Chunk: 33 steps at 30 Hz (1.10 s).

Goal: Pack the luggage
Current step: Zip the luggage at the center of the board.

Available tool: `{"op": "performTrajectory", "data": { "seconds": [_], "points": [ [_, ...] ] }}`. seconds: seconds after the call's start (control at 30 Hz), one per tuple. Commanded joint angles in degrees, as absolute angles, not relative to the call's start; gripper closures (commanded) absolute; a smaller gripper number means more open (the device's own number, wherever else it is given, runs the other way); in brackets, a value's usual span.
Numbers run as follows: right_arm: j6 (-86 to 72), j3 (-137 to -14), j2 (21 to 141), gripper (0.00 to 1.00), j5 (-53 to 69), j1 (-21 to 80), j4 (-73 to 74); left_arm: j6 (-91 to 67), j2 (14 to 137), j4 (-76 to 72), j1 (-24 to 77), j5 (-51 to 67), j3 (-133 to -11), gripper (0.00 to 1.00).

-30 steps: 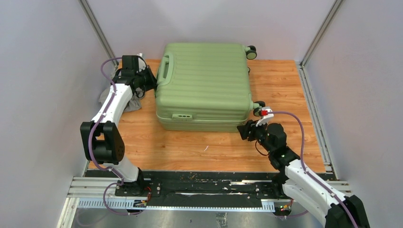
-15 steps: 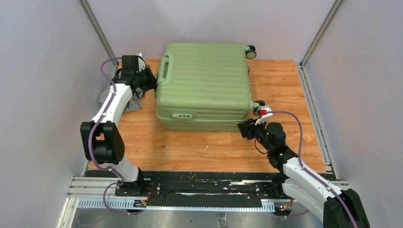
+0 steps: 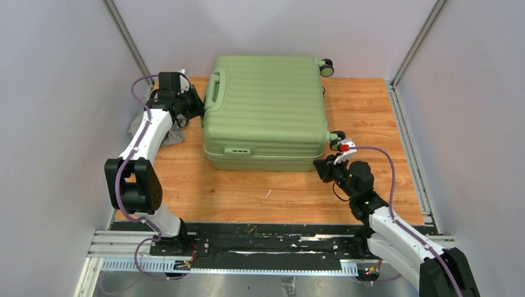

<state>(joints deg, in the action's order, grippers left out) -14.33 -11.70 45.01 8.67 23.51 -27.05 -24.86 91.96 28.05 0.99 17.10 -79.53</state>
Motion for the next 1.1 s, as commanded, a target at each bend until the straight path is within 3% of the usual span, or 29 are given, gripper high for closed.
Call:
{"op": "performTrajectory", "data": {
  "seconds": [0.0, 0.17, 0.53, 1.07],
  "points": [
    [-13.55, -11.39, 44.74, 0.88, 12.24, 22.88, -29.35, -27.68, 87.19, 22.47, 1.57, 22.41, -83.59, 1.00],
    [-13.74, -11.38, 44.65, 1.00, 13.11, 22.94, -29.67, -27.66, 87.00, 22.38, 1.57, 22.55, -83.68, 1.00],
    [-17.11, -12.04, 45.31, 1.00, 20.67, 24.88, -31.32, -29.23, 84.85, 18.64, 2.19, 21.99, -79.62, 1.00],
    [-16.01, -20.41, 51.49, 1.00, 8.38, 44.74, -31.47, -29.35, 82.61, 17.29, 5.38, 20.57, -76.22, 1.00]
  ]
}}
